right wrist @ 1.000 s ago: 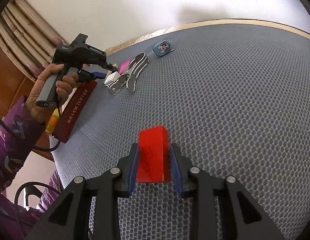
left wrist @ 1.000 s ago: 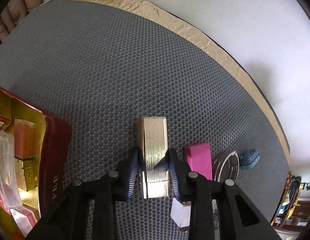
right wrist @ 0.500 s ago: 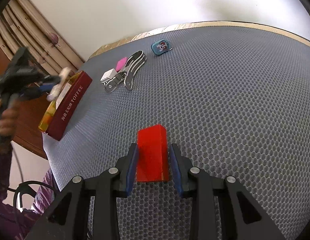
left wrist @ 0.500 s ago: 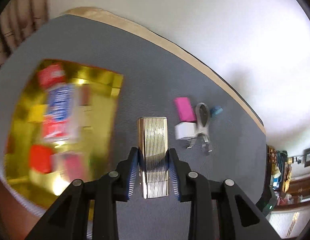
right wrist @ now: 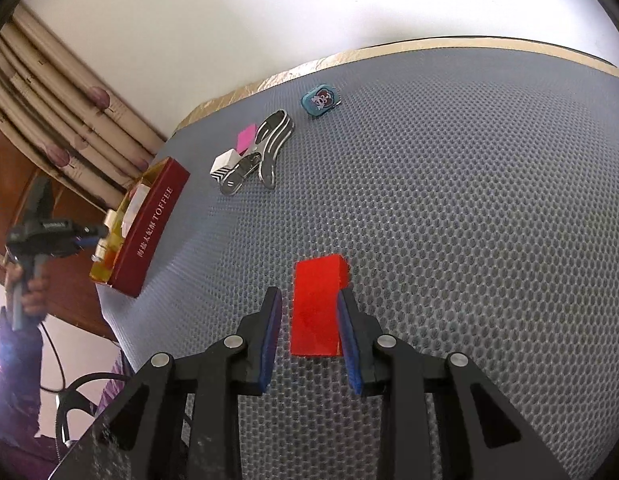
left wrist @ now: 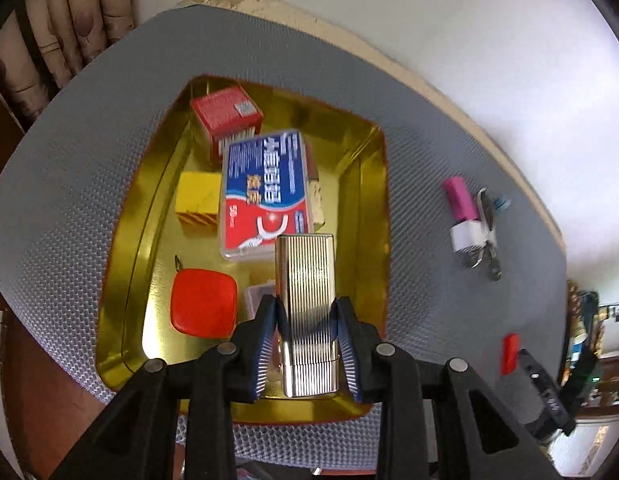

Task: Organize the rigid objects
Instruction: 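Carry the gold case into the tin and open the left tool, then carry the red rectangular block into the tin and open the right tool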

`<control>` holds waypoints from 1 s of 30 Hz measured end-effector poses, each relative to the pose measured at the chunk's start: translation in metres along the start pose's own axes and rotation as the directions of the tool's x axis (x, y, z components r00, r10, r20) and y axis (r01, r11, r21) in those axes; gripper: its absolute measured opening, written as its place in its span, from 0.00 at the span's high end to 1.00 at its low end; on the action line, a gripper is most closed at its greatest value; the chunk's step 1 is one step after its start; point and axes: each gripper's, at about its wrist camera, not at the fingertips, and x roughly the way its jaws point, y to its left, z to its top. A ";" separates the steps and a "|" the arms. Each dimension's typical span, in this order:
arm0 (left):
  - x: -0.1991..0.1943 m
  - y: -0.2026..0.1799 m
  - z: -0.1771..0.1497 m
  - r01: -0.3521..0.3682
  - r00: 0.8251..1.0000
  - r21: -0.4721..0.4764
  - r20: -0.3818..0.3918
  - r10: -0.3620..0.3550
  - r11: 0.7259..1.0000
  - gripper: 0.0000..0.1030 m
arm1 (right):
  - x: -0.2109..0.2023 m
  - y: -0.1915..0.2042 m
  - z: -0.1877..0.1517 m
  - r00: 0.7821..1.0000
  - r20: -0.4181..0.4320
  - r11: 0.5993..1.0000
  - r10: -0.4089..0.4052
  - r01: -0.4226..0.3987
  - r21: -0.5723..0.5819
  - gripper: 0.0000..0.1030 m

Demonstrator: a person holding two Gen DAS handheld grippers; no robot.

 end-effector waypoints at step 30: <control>-0.048 0.049 -0.084 0.129 0.969 -0.036 0.216 -0.119 0.991 0.60 | 0.018 0.043 0.009 0.959 -0.104 0.960 -0.265 0.251 -0.128 0.40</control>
